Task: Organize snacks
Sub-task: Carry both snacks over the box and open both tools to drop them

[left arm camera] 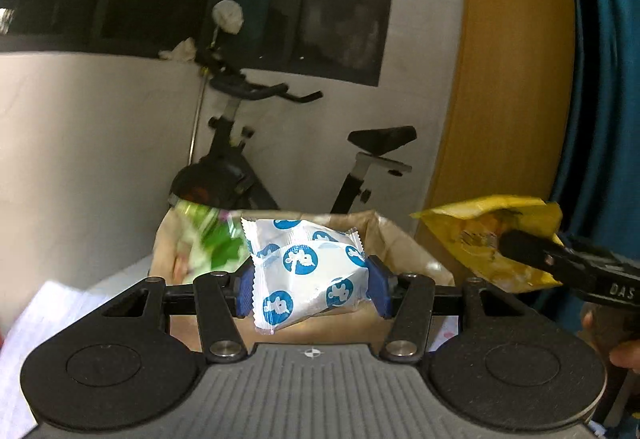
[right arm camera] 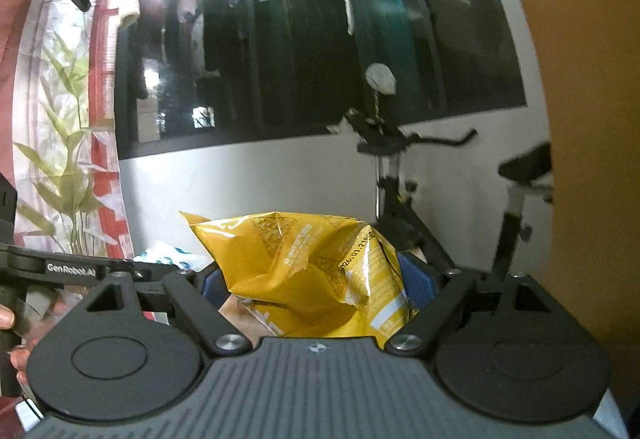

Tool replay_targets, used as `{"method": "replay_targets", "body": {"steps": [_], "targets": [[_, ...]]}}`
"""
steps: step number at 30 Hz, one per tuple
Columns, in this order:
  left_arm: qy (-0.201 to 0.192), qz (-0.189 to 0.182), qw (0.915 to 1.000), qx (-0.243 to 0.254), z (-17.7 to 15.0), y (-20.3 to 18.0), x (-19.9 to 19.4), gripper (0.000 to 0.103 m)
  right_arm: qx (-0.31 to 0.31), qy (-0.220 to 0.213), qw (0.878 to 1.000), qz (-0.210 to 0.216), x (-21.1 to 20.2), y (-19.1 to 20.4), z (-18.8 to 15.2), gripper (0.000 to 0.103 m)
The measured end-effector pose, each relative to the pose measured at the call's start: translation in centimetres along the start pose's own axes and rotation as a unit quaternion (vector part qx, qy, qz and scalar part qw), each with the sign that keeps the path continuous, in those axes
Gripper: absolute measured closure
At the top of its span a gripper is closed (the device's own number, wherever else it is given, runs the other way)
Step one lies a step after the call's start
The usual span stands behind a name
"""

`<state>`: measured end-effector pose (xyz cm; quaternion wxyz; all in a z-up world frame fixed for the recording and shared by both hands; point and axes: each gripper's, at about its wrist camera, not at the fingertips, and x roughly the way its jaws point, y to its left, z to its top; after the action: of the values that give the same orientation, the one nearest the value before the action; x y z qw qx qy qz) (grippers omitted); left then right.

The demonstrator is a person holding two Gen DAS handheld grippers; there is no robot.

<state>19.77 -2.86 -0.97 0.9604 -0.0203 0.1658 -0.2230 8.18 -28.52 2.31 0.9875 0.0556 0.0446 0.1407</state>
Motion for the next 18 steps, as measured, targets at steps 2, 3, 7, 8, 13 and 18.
{"method": "replay_targets", "body": {"steps": [2,3,7,8,13,18], "targets": [[0.005,0.005,0.9999,0.013,1.0,-0.4,2.0,0.046,-0.006,-0.004,1.000,0.008,2.2,-0.2,0.7,0.017],[0.010,0.007,0.9998,0.014,1.3,-0.5,3.1,0.046,-0.002,-0.002,1.000,0.010,3.7,-0.5,1.0,0.017],[0.034,0.020,0.9988,0.027,2.1,-0.7,6.8,0.046,0.043,0.010,0.999,0.014,8.0,-2.1,0.9,0.017],[0.039,0.023,0.9985,0.032,2.3,-0.8,7.6,0.046,0.055,0.015,0.998,0.012,9.0,-2.4,0.8,0.017],[0.055,0.025,0.9978,0.027,2.5,-0.1,9.8,0.045,0.085,0.041,0.996,0.003,11.9,-4.2,-0.2,0.016],[0.061,0.014,0.9980,0.004,2.7,1.2,10.5,0.042,0.074,0.065,0.995,0.000,12.7,-5.4,-1.2,0.012]]}}
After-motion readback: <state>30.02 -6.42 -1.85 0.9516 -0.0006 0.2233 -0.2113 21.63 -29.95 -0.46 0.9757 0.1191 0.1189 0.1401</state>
